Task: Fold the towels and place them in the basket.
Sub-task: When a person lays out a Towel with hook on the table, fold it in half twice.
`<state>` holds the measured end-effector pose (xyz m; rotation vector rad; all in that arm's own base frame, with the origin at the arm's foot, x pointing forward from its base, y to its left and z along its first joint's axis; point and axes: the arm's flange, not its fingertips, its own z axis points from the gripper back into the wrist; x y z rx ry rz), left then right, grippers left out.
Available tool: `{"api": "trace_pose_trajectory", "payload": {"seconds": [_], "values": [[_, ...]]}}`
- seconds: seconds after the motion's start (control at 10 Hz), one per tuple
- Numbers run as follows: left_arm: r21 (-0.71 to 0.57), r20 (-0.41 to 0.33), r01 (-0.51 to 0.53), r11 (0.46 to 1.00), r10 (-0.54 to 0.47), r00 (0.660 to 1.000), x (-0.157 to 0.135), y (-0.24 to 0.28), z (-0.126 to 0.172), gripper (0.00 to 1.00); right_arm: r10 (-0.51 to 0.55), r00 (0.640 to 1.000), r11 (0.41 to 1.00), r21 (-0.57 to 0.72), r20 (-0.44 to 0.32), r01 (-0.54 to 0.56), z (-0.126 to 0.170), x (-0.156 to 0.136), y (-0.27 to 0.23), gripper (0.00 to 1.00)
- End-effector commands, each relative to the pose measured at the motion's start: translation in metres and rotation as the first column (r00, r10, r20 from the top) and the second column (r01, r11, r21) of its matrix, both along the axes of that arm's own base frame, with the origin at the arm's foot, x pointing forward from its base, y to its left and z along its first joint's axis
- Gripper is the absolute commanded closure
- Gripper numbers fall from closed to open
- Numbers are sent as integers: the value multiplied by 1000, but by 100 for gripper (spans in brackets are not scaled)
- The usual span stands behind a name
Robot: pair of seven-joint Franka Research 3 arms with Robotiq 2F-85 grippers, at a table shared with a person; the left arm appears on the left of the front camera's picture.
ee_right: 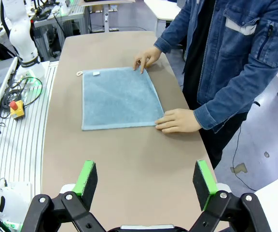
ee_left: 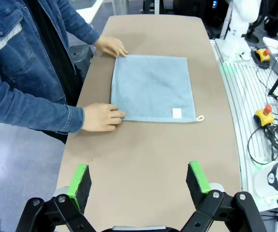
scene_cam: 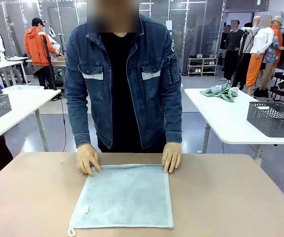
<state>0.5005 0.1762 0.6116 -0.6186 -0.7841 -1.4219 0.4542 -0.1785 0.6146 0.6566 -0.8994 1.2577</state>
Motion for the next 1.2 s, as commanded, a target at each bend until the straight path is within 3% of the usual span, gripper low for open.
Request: {"api": "trace_pose_trajectory", "payload": {"seconds": [0.0, 1.1], "values": [[1, 3, 0, 1000, 0, 1000, 0, 0, 1, 0, 1, 1000, 1000, 0, 1, -1, 0, 0, 1, 0], [0, 0, 0, 1000, 0, 1000, 0, 0, 0, 0, 0, 1000, 1000, 0, 0, 0, 0, 0, 0, 0]]}}
